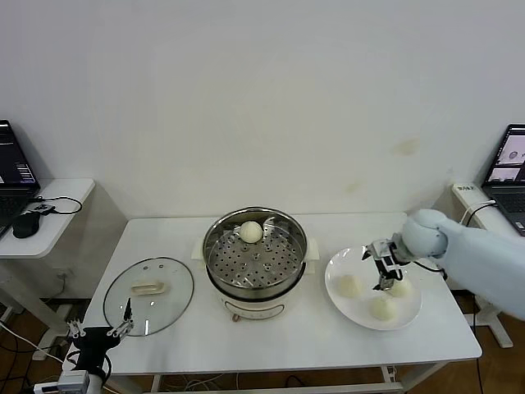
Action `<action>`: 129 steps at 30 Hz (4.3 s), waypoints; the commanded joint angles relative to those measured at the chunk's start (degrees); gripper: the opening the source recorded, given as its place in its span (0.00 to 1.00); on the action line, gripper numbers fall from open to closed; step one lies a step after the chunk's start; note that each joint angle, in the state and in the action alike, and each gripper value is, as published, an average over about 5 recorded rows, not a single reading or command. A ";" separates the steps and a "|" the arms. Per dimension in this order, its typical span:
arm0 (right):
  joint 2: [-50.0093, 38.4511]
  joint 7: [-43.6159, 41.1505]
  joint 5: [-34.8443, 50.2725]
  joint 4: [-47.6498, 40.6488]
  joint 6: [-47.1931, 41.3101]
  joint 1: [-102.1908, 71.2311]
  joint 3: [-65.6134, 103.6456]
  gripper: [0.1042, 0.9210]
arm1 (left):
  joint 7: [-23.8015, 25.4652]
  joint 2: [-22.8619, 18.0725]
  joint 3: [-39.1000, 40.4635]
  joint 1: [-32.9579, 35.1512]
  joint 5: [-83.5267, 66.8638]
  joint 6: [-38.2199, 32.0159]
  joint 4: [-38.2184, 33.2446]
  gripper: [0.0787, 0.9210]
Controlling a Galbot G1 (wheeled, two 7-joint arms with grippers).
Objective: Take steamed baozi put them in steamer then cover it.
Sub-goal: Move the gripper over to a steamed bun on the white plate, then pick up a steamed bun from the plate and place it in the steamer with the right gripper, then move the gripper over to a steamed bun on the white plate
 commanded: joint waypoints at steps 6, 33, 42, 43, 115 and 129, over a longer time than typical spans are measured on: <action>7.66 0.73 -1.67 -6.39 -0.60 -5.01 2.60 0.88 | 0.03 -0.01 -0.44 0.18 -0.02 -0.02 0.11 0.88; 6.65 -1.48 -1.44 -5.77 -2.17 -2.44 3.19 0.61 | -0.04 -0.22 -0.24 -0.18 -0.08 -0.06 0.38 0.88; -2.00 -4.58 10.78 5.50 -4.62 17.49 -6.24 0.61 | -0.05 -0.42 0.16 -0.41 -0.13 -0.05 0.03 0.88; -2.43 -4.69 12.23 6.55 -5.02 20.22 -7.50 0.61 | -0.05 -0.41 0.30 -0.45 -0.13 -0.04 -0.02 0.88; 6.89 -7.80 23.19 14.71 -11.57 40.00 -19.76 0.88 | 0.19 -1.66 1.21 -1.34 -0.07 0.85 -2.13 0.88; -17.22 -7.98 2.95 19.25 -2.86 13.23 -7.64 0.88 | 0.09 -1.92 2.56 0.44 1.97 0.82 -2.69 0.88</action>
